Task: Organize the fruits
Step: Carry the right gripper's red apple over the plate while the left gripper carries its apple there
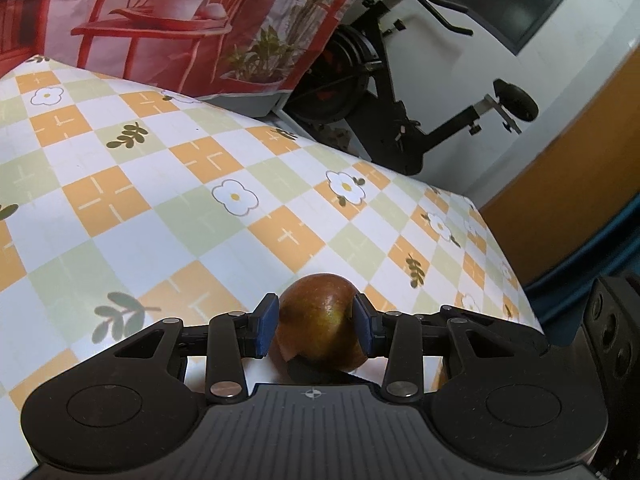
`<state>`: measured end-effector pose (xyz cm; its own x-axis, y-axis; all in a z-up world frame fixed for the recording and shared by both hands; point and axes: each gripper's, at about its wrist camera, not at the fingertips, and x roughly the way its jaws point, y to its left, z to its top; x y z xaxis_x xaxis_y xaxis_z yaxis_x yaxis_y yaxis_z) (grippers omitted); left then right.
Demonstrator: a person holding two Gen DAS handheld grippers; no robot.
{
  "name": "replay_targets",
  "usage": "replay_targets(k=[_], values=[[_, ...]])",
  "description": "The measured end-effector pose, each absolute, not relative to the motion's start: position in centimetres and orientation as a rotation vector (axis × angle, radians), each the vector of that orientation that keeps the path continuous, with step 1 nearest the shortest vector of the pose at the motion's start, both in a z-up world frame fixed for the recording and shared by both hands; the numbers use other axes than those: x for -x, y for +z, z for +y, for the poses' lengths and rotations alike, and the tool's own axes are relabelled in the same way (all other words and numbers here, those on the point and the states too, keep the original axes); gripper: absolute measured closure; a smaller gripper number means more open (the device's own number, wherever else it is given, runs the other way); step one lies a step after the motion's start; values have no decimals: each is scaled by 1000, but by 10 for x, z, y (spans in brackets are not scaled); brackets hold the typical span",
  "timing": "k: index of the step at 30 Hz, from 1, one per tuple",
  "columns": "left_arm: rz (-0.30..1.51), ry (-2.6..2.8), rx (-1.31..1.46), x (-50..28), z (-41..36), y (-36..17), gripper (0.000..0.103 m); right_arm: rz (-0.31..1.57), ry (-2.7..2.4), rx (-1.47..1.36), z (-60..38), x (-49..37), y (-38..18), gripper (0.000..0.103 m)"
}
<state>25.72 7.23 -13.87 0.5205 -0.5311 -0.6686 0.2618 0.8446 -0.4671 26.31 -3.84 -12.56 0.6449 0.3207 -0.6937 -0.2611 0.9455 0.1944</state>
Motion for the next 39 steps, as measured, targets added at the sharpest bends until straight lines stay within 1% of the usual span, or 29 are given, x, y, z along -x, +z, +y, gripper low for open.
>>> replay_targets(k=[11,22,31,39], values=[[916,-482,306,-234,75,-132,62,810,354,-73,-34,-233,-120,47],[890,-501,279,-209,63,-113,62,758,357,-81,-44,-200,-102,47],[868,-538,249,-191,40,-94,62,696,355,-77,-67,-166,-86,47],[858,-589,218,-181,4,-83,62,650,326,-96,-103,-137,-77,47]])
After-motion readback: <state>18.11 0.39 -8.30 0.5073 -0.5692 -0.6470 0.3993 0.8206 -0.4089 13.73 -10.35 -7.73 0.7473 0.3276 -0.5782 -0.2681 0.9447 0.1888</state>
